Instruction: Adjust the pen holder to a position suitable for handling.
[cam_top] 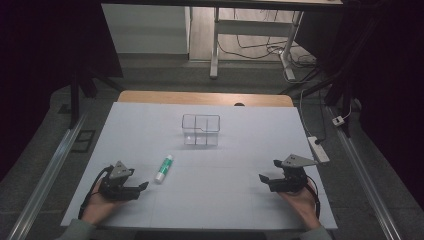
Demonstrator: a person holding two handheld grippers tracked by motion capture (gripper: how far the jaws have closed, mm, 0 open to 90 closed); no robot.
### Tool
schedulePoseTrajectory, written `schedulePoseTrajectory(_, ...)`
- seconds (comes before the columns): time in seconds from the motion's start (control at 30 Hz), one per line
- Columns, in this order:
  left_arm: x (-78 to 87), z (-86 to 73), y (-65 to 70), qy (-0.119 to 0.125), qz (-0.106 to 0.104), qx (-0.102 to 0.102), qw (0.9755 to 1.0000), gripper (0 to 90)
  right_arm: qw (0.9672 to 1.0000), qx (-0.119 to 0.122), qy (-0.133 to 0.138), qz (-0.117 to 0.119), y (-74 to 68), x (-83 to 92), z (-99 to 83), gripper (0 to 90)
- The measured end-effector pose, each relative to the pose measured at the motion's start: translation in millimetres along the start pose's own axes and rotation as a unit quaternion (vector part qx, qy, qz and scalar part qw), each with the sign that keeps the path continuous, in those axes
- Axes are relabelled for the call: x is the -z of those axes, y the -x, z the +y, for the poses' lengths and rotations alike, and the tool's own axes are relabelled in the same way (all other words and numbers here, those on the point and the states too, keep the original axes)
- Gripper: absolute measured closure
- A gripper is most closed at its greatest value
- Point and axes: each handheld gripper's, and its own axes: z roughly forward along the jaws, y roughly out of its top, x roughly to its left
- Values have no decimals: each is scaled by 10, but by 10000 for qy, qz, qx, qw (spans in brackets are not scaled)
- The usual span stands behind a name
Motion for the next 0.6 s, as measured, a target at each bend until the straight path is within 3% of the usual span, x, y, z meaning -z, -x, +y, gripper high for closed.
schedulePoseTrajectory(0.6,-3,20,8,-23,15,-26,10000,263,10000,-23,-24,-39,-5,7,-6,180)
